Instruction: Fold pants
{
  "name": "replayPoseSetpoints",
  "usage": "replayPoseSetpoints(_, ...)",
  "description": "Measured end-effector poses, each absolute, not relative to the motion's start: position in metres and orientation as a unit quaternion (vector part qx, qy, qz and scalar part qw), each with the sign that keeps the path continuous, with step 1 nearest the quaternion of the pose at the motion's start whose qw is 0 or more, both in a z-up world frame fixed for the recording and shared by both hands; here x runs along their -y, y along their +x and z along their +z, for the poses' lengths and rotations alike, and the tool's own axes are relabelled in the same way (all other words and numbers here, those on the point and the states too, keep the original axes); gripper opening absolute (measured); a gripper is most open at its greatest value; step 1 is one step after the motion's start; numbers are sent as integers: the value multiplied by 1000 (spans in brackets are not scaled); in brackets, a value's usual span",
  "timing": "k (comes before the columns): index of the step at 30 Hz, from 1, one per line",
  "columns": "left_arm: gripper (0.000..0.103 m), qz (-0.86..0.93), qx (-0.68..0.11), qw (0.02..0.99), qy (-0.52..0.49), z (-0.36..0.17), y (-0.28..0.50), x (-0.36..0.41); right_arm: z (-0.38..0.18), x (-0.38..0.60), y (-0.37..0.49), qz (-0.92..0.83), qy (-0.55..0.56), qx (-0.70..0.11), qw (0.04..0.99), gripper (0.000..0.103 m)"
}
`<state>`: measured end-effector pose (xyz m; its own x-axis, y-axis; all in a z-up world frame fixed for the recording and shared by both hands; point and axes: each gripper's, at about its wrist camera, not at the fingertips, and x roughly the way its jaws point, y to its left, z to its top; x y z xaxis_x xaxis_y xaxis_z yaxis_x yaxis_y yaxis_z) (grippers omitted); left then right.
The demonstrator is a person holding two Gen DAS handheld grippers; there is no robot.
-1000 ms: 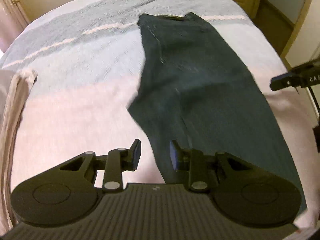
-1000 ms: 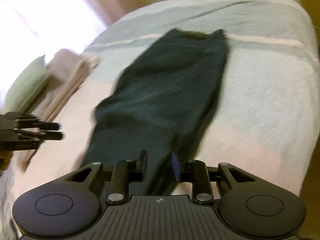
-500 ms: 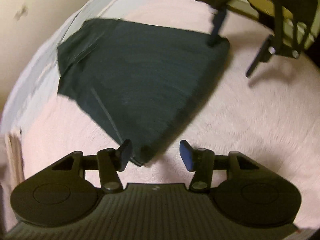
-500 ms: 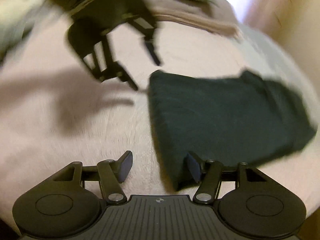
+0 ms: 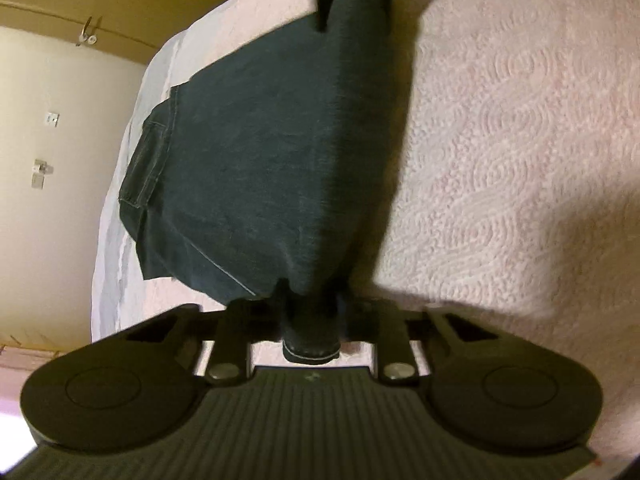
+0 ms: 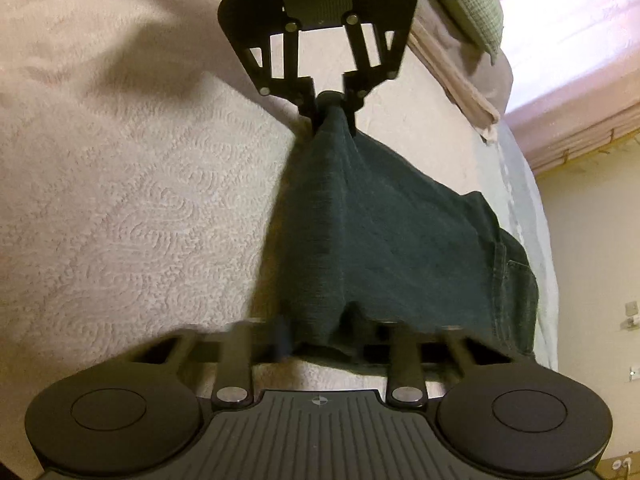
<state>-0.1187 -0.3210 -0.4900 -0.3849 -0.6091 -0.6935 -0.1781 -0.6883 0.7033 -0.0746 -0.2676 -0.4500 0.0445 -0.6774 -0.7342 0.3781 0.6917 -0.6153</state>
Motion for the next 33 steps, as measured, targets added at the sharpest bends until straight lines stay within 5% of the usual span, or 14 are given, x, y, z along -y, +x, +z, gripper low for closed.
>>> replayPoseSetpoints(5,7,-764,324,160,535,-448,-118,319,-404,277,-80,-385,-74,-557,732,7)
replayPoseSetpoints(21,6,-781,135,122,597,-317,-109,212,-274,197,-77,-253,100,-497,824,6)
replayPoseSetpoints(33,9,-792,66,150,589,-192,-224,428,-179,350,-205,-337,167,-381,845,6)
